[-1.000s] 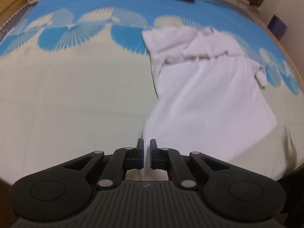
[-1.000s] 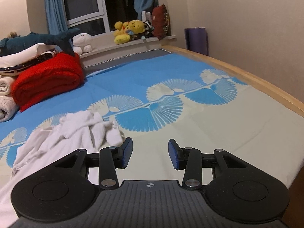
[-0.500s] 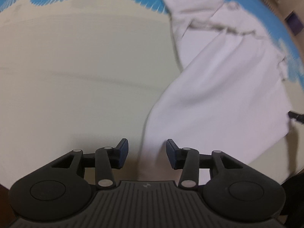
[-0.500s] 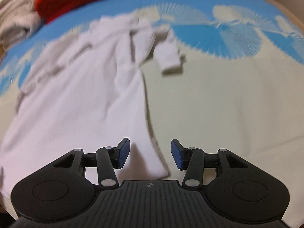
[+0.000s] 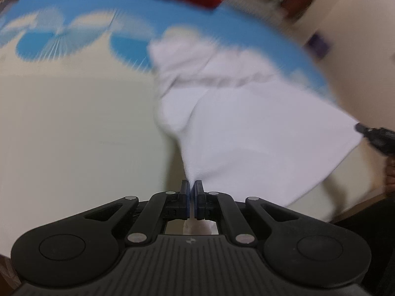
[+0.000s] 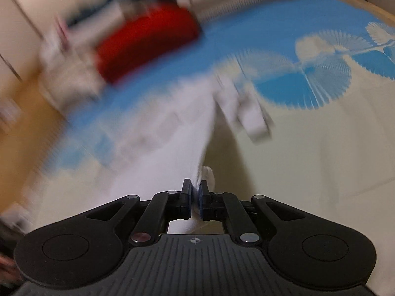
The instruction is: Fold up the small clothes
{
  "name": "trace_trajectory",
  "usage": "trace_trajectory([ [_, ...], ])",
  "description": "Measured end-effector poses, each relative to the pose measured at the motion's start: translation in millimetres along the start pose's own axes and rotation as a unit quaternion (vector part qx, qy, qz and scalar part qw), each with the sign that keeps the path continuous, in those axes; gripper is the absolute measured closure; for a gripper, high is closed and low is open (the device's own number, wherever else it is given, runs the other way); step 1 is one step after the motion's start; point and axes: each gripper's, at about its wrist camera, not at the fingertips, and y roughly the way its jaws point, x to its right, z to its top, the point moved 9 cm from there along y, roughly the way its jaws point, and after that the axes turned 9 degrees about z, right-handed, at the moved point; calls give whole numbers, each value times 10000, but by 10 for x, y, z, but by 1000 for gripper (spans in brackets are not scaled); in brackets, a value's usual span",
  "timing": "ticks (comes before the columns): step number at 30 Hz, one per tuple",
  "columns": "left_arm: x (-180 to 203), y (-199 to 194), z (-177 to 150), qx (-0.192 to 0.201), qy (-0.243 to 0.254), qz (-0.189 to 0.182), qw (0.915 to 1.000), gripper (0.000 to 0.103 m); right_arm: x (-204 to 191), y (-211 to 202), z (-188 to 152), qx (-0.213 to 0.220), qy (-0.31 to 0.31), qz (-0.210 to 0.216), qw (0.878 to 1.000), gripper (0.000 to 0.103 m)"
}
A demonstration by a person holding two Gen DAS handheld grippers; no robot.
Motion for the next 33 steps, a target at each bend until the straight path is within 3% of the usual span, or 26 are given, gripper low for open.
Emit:
trace_trajectory([
  [2, -49, 25, -33, -106, -14, 129, 9999, 100, 70, -230, 64, 162, 273, 276, 9991, 98],
  [3, -105, 134, -88, -362, 6, 343, 9988, 100, 182, -224, 40, 38, 430, 161, 9989, 98],
  [6, -65, 425, -211, -946, 449, 786, 9914, 100, 610, 100, -348, -1190, 570, -881, 9873, 98],
  [7, -18, 482, -244, -1088, 658, 881, 9880, 99, 728, 227, -562, -1767, 393, -1343, 9743, 98],
  [9, 42, 565, -285, -1271, 856, 976, 9834, 99, 823, 382, -840, -2434, 29, -1867, 9518, 98],
  [11, 61, 610, -262, -1213, 1011, 1101, 9813, 99, 746, 444, -832, -2400, -241, -1856, 9526, 98],
  [14, 142, 668, -228, -1194, 1002, 955, 9831, 98, 686, 466, -806, -2303, -353, -1803, 9556, 95],
  [17, 187, 670, -399, -1317, 1226, 992, 9787, 98, 838, 507, -935, -2651, -475, -2088, 9402, 95],
  [20, 221, 836, -589, -1695, 1619, 1197, 9647, 98, 892, 567, -1137, -3138, -707, -2192, 9211, 95],
  [22, 222, 905, -771, -1999, 2081, 1470, 9461, 96, 874, 583, -1170, -3238, -912, -2219, 9152, 95],
  [24, 291, 935, -820, -1998, 2434, 1549, 9364, 96, 853, 553, -1038, -2962, -794, -2219, 9256, 95],
  [27, 346, 892, -668, -1808, 2157, 1453, 9485, 93, 713, 420, -546, -1753, -571, -2018, 9619, 95],
  [29, 369, 849, -491, -1555, 1901, 1436, 9587, 88, 640, 325, -227, -1032, -281, -1757, 9786, 95],
  [33, 423, 833, -191, -1246, 1462, 1533, 9693, 84, 722, 390, 155, -392, 258, -1511, 9874, 95],
])
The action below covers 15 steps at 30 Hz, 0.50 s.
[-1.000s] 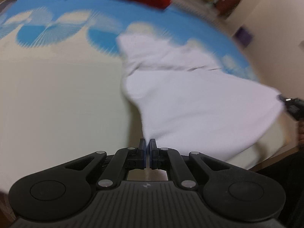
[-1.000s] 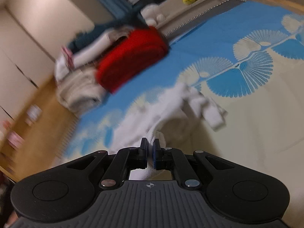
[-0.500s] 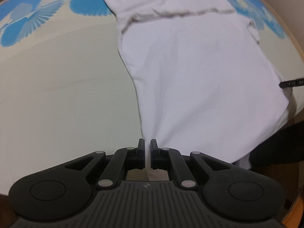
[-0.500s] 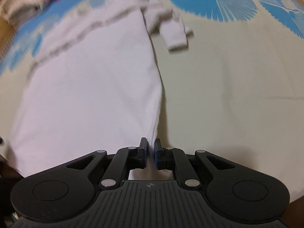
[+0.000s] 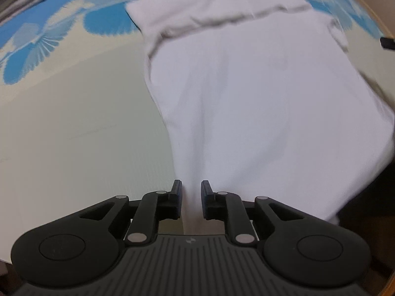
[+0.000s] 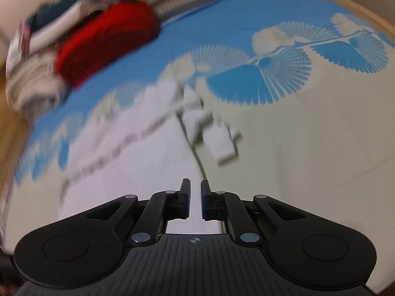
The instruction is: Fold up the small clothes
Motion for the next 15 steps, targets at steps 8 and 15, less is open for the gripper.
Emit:
trace_trajectory([
  [8, 203, -69, 485, 203, -416, -34, 9989, 83, 322, 841, 445, 120, 1396, 112, 9901, 57],
  [15, 375, -23, 770, 241, -533, -73, 9983, 82, 697, 1519, 611, 69, 2673, 271, 9632, 58],
])
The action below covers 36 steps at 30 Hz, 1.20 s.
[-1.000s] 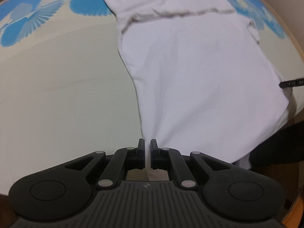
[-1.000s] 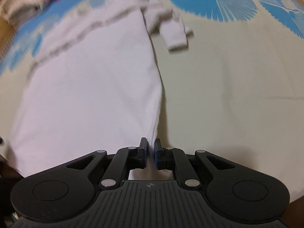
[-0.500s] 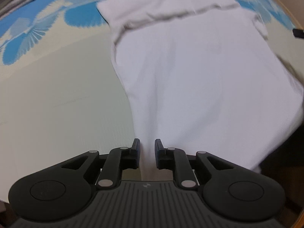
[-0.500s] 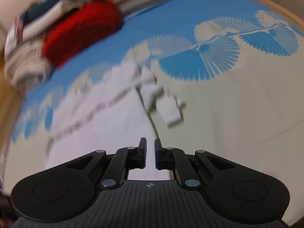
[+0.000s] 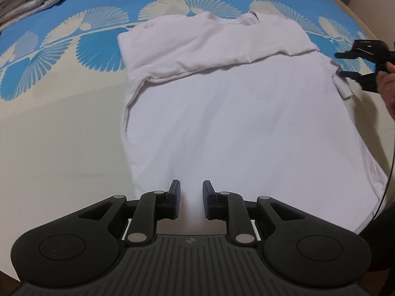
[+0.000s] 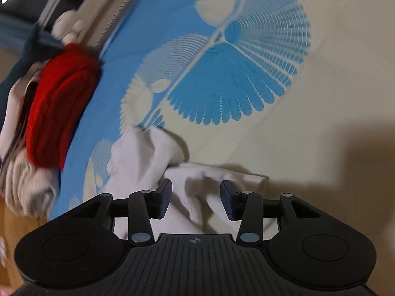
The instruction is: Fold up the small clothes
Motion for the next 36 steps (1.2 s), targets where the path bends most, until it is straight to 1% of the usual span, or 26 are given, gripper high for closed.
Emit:
trace_trajectory([
  [1, 24, 6, 27, 1, -6, -6, 10000, 82, 10, 76, 26, -13, 78, 39, 10000, 70],
  [2, 51, 16, 64, 3, -13, -10, 10000, 82, -4, 115, 47, -9, 92, 66, 9999, 98],
  [5, 122, 39, 157, 48, 13, -6, 10000, 82, -165, 30, 255, 440, -223, 67, 9988, 100],
  [7, 152, 58, 220, 68, 19, 9, 10000, 82, -433, -247, 456, 1022, -698, 274, 9919, 100],
  [8, 164, 70, 250, 79, 19, 13, 10000, 82, -634, -501, 582, 1501, -1117, 429, 9814, 100],
  [9, 175, 80, 272, 83, 20, 20, 10000, 82, -786, -744, 674, 1980, -1522, 536, 9668, 100],
  [10, 180, 88, 290, 85, 26, 24, 10000, 82, -909, -1005, 754, 2493, -1977, 583, 9463, 100],
  [11, 187, 98, 305, 89, 37, 26, 10000, 82, -967, -1274, 838, 3049, -2425, 444, 9199, 100],
  [12, 198, 105, 319, 91, 48, 22, 9999, 82, -907, -1421, 924, 3385, -2581, 187, 9047, 100],
  [13, 204, 110, 329, 91, 55, 10, 9999, 82, -740, -1508, 1042, 3577, -2536, -232, 8985, 100],
  [14, 214, 111, 340, 93, 63, -4, 9999, 82, -428, -1547, 1201, 3630, -2274, -808, 9000, 100],
  [16, 237, 113, 355, 98, 87, -23, 9999, 82, 297, -1555, 1448, 3439, -1483, -1768, 9102, 100],
  [18, 257, 115, 360, 94, 102, -34, 9999, 82, 957, -1612, 1582, 3326, -620, -2183, 9154, 99],
  [19, 266, 115, 360, 96, 103, -43, 9999, 82, 1240, -1645, 1622, 3243, -274, -2339, 9162, 96],
  [20, 277, 114, 358, 96, 105, -51, 9999, 82, 1406, -1669, 1641, 3175, -87, -2417, 9169, 94],
  [21, 282, 118, 354, 87, 108, -57, 9999, 82, 1547, -1711, 1651, 3181, 59, -2449, 9159, 94],
  [23, 282, 124, 348, 70, 112, -44, 9999, 82, 1611, -1776, 1677, 3291, 58, -2409, 9130, 94],
  [25, 291, 122, 344, 72, 110, -55, 9999, 82, 1540, -1800, 1692, 3328, -187, -2226, 9162, 96],
  [26, 300, 123, 340, 65, 106, -62, 9999, 82, 1516, -1799, 1697, 3336, -283, -2062, 9195, 103],
  [27, 309, 124, 335, 60, 108, -66, 9999, 82, 1498, -1797, 1727, 3372, -364, -1903, 9213, 103],
  [29, 331, 124, 319, 55, 135, -80, 9999, 82, 1569, -1857, 1879, 3461, -423, -2066, 9142, 103],
  [32, 356, 128, 284, 28, 168, -100, 9998, 82, 1862, -1983, 1938, 3521, 109, -2232, 9089, 103],
  [33, 355, 132, 276, 18, 175, -97, 9998, 82, 1948, -2003, 1916, 3527, 377, -2157, 9097, 99],
  [34, 355, 137, 269, 13, 177, -92, 9998, 82, 1989, -2008, 1878, 3517, 537, -2040, 9121, 99],
  [35, 352, 140, 271, 9, 177, -86, 9998, 82, 2005, -1967, 1858, 3380, 670, -1901, 9193, 96],
  [36, 349, 140, 280, 15, 168, -87, 9998, 82, 2008, -1916, 1824, 3211, 773, -1905, 9245, 91],
])
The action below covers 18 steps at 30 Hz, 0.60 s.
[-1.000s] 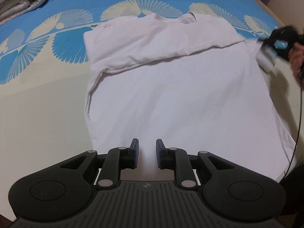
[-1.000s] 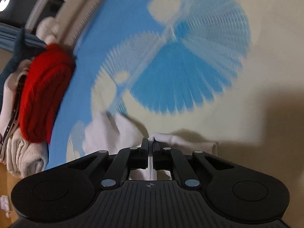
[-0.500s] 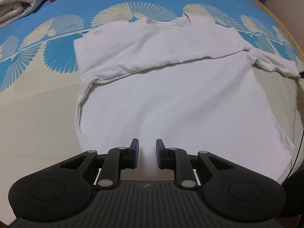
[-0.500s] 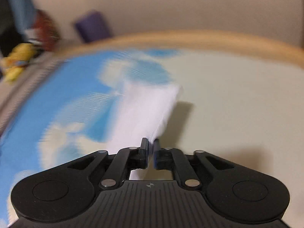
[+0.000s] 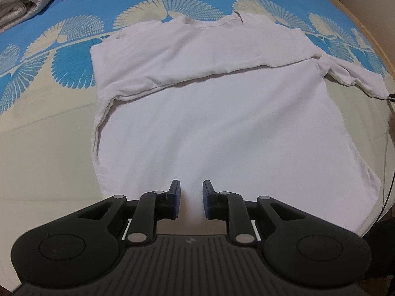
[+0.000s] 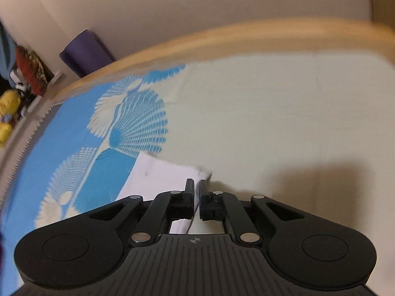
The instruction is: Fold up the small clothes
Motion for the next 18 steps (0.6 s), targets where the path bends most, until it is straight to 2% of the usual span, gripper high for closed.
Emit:
trace_trajectory([
  [2, 3, -5, 26, 16, -33, -22, 10000, 82, -49, 17, -89, -117, 193, 92, 9997, 63],
  [3, 12, -9, 42, 29, -51, -43, 10000, 82, -115, 48, -127, -172, 147, 207, 9995, 61],
  [5, 44, -17, 66, 55, -49, -89, 9999, 82, -223, 129, -178, -203, -162, 142, 9996, 62],
  [6, 76, -21, 74, 69, -23, -118, 9999, 82, -267, 179, -191, -155, -320, 85, 9993, 67],
  [7, 106, -21, 79, 76, 14, -136, 9999, 82, -321, 241, -196, -128, -470, 72, 9988, 90],
  [8, 133, -18, 81, 79, 52, -148, 9998, 82, -379, 310, -197, -156, -564, 131, 9982, 98],
  [11, 184, 10, 70, 48, 137, -149, 9998, 82, -633, 380, -107, 136, -914, 450, 9947, 99],
  [14, 189, 41, 64, 28, 151, -133, 9998, 82, -1070, 187, 181, 1066, -1227, 1237, 9789, 100],
  [15, 184, 51, 64, 19, 146, -134, 9998, 82, -1148, 97, 294, 1415, -1283, 1345, 9723, 100],
  [17, 165, 69, 66, 6, 140, -119, 9998, 82, -1149, 30, 512, 1863, -1197, 1161, 9682, 99],
  [18, 151, 75, 65, -3, 130, -112, 9999, 82, -1070, 62, 566, 1961, -1200, 721, 9705, 98],
])
